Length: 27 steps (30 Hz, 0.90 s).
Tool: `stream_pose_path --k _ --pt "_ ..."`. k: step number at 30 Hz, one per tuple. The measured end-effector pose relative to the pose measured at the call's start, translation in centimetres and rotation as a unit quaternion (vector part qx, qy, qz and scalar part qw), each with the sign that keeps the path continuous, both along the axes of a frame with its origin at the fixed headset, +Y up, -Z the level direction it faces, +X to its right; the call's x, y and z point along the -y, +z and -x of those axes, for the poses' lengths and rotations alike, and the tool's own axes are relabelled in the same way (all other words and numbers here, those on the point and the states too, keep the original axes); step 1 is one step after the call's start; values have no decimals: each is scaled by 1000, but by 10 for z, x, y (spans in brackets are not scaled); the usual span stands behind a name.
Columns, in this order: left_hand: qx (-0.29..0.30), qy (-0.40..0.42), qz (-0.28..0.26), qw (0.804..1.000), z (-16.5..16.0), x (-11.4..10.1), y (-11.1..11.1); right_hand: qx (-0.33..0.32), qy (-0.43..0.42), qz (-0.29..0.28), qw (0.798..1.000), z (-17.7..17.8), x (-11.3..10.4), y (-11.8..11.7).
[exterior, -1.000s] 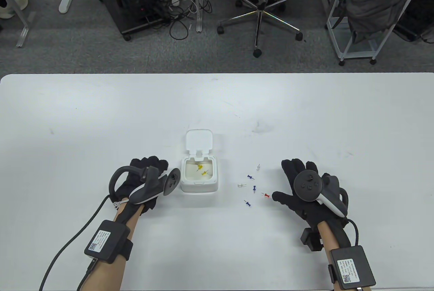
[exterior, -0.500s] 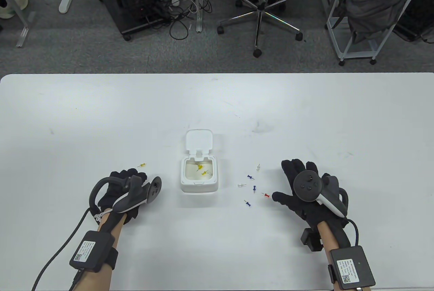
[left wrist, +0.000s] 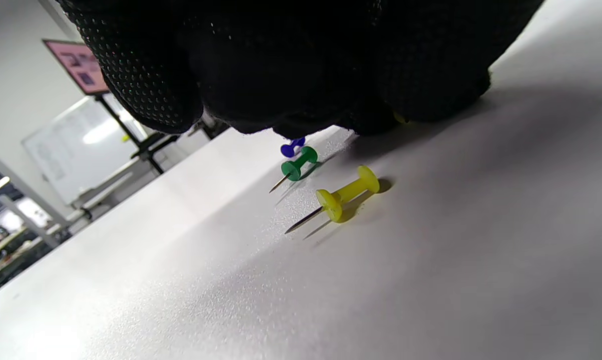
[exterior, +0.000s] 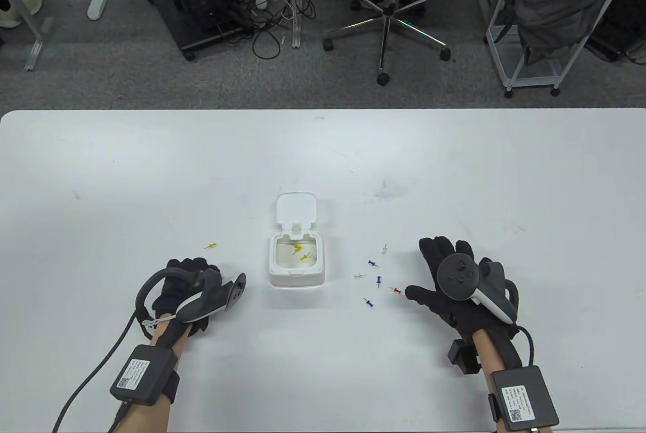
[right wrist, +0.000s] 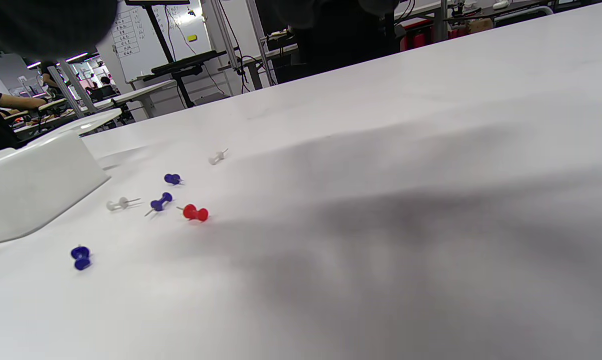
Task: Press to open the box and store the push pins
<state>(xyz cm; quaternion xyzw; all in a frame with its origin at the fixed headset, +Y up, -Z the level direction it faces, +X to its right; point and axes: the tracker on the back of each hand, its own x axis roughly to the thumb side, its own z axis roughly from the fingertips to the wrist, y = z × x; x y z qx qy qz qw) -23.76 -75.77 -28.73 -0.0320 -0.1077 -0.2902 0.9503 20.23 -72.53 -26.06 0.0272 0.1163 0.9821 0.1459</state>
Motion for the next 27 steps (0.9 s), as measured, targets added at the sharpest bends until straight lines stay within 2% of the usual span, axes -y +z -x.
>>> stream_pose_path --k 13,20,27 --pt "11 -8 1 1000 -5 0 1 0 0 0 1000 0 0 0" --pt "14 38 -13 999 -17 -22 -5 -1 -2 -1 1000 0 0 0" --pt "25 90 -22 995 -43 -43 -16 -2 -2 -2 1000 0 0 0"
